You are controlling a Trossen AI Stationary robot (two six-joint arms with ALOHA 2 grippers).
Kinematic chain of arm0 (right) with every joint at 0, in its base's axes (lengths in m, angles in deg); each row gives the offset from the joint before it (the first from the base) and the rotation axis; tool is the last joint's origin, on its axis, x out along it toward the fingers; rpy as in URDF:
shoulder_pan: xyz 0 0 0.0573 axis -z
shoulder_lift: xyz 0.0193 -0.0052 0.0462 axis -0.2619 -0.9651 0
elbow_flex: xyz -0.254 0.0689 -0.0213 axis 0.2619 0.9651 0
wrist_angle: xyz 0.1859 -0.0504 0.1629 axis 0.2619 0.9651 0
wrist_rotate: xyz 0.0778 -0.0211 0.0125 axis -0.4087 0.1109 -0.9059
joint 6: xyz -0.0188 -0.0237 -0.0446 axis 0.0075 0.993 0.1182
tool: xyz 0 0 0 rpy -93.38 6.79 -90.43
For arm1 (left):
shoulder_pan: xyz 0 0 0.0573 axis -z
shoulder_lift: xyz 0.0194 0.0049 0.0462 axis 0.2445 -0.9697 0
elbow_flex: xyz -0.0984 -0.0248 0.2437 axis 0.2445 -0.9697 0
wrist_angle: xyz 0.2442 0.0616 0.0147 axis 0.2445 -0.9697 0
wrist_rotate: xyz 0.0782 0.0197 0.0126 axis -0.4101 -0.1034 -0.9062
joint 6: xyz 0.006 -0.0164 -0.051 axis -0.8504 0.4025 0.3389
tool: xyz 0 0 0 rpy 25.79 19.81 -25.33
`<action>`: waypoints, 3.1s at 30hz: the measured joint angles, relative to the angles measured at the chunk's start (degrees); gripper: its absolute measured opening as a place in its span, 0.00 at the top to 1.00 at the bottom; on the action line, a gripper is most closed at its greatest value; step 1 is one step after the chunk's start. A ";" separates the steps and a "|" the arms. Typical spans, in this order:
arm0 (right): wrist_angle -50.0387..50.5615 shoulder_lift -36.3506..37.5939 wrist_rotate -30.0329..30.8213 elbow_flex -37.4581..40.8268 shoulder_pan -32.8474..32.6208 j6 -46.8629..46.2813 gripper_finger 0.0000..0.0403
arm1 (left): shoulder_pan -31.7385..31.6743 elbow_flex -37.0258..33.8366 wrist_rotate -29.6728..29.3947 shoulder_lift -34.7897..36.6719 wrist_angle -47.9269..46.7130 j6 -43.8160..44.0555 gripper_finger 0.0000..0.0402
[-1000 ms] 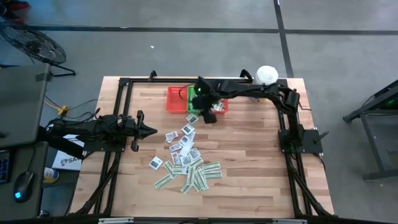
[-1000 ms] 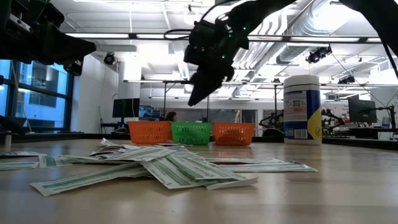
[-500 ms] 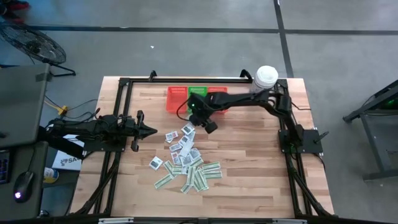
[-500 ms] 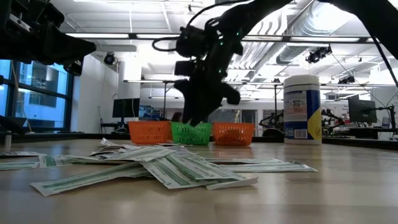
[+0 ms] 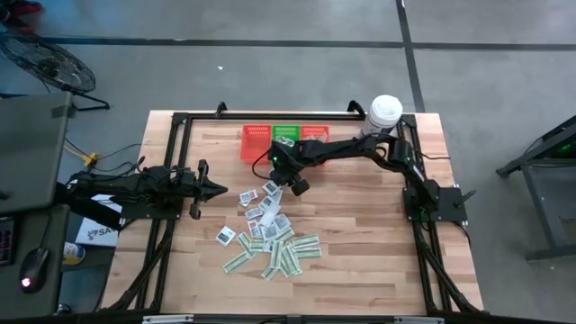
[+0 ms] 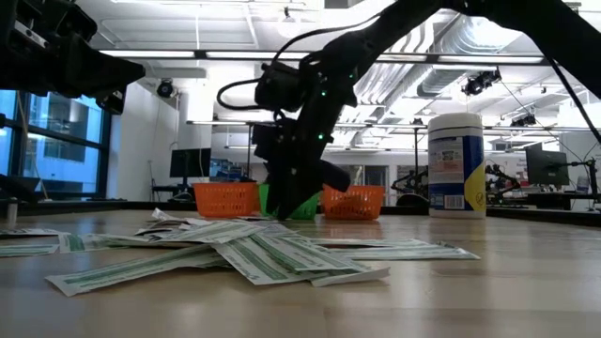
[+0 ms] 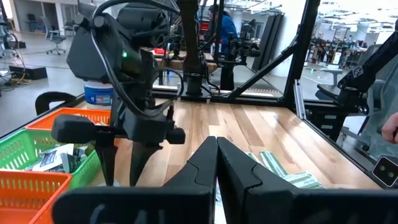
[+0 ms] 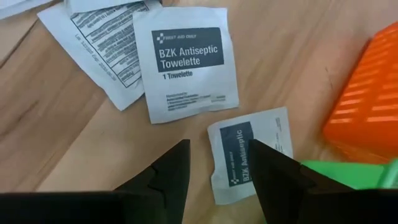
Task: Pick & Place First Aid Supplies
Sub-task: Put the towelette pack into the green bin
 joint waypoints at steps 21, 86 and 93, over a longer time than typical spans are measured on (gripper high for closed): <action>1.07 -0.84 0.92 -0.07 -0.15 -2.02 0.88 | 0.02 0.00 -0.02 0.00 0.00 0.00 1.00; 0.78 0.89 6.38 0.02 -1.03 -16.48 0.48 | 0.00 0.00 -0.04 -0.02 0.00 0.00 1.00; 2.40 0.16 2.93 -0.06 -0.48 -17.19 0.50 | 0.02 0.00 -0.04 -0.01 0.00 0.00 1.00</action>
